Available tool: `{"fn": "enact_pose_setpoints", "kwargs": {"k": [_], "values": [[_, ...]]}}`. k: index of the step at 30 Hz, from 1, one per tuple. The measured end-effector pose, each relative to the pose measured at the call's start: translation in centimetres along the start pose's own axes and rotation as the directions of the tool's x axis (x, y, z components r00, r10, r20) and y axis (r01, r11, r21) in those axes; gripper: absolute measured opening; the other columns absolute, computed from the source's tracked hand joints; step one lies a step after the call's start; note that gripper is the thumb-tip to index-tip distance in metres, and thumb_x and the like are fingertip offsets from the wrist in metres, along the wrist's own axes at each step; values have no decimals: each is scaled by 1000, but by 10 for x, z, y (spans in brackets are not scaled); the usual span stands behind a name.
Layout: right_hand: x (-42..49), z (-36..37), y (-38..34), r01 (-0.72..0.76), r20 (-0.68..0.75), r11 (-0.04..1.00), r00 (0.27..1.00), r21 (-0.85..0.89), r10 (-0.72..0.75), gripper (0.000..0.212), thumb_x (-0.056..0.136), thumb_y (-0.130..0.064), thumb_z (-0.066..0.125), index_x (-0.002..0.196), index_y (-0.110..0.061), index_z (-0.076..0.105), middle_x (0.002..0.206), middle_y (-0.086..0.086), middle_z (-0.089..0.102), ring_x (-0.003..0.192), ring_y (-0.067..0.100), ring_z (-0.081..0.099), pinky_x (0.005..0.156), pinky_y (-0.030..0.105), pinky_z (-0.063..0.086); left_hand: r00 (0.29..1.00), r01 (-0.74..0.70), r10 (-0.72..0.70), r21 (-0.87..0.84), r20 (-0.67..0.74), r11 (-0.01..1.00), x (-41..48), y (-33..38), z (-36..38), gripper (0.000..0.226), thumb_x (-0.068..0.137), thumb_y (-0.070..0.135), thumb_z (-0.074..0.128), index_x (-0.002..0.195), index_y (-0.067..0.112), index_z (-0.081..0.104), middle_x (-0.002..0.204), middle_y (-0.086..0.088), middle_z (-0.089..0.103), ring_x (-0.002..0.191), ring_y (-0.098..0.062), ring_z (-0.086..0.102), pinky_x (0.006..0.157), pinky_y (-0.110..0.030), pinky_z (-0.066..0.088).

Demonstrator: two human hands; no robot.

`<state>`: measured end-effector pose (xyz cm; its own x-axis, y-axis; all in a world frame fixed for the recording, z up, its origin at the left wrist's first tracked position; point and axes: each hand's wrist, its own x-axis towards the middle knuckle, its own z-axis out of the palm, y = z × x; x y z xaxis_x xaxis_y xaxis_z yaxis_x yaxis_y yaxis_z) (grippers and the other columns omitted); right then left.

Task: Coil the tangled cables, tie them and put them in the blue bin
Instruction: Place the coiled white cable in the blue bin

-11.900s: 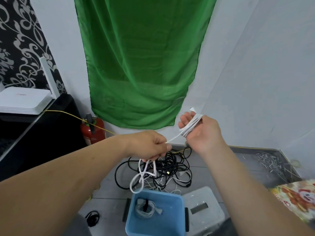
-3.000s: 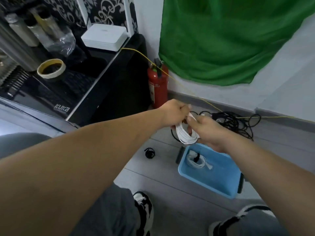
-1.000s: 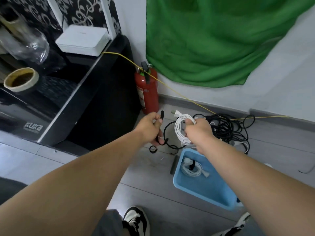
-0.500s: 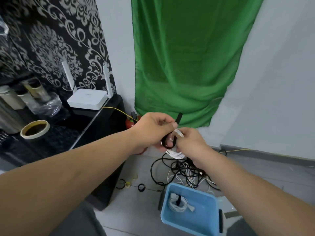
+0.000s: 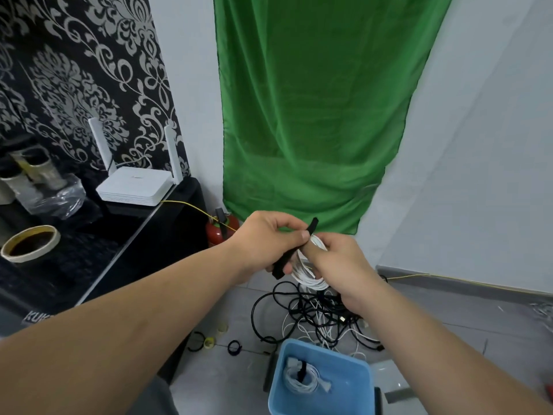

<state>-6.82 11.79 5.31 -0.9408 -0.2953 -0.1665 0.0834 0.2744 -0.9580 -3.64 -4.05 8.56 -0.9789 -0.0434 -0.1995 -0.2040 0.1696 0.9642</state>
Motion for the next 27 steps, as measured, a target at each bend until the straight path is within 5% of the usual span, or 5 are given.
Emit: {"fn": "enact_pose_setpoints", "kwargs": {"k": [6, 10, 13, 18, 27], "values": [[6, -9, -8, 3, 126, 990, 992, 141, -21, 17, 94, -11, 60, 87, -1, 71, 81, 13, 77, 65, 20, 62, 61, 29, 47, 1000, -26, 26, -39, -9, 999, 12, -1, 3, 10, 99, 23, 67, 105, 25, 75, 59, -7, 59, 44, -20, 56, 48, -31, 38], [11, -12, -8, -41, 120, 974, 993, 222, 15, 37, 98, -44, 64, 77, -14, 61, 81, 14, 60, 66, 23, 50, 69, 36, 42, 998, -59, 59, 27, -1, 998, 12, 0, 4, 20, 104, 21, 58, 115, 26, 74, 58, -2, 59, 46, -16, 57, 39, -22, 38], [11, -9, -9, -47, 39, 978, 998, 203, 40, 39, 102, -42, 59, 74, -15, 58, 74, 6, 54, 58, 17, 48, 65, 34, 38, 998, -64, 63, 37, 24, 997, 12, -1, 6, 24, 105, 20, 56, 121, 25, 72, 62, -2, 60, 50, -15, 59, 41, -23, 43], [9, -6, -9, -76, 26, 960, 997, 269, 71, 60, 88, -55, 64, 89, 5, 61, 84, 23, 62, 72, 33, 56, 73, 47, 44, 994, -43, 39, 39, 97, 998, 9, 2, 8, 30, 105, 15, 53, 130, 26, 67, 71, -5, 63, 58, -17, 61, 46, -26, 50], [10, -5, -8, -57, -17, 966, 998, 254, 63, 35, 100, -33, 62, 80, -5, 70, 71, 10, 58, 69, 26, 51, 70, 41, 43, 990, -85, 59, 197, 131, 977, 1, 9, 0, 37, 98, 8, 64, 131, 24, 61, 87, -22, 75, 71, -36, 72, 66, -45, 65]]}}
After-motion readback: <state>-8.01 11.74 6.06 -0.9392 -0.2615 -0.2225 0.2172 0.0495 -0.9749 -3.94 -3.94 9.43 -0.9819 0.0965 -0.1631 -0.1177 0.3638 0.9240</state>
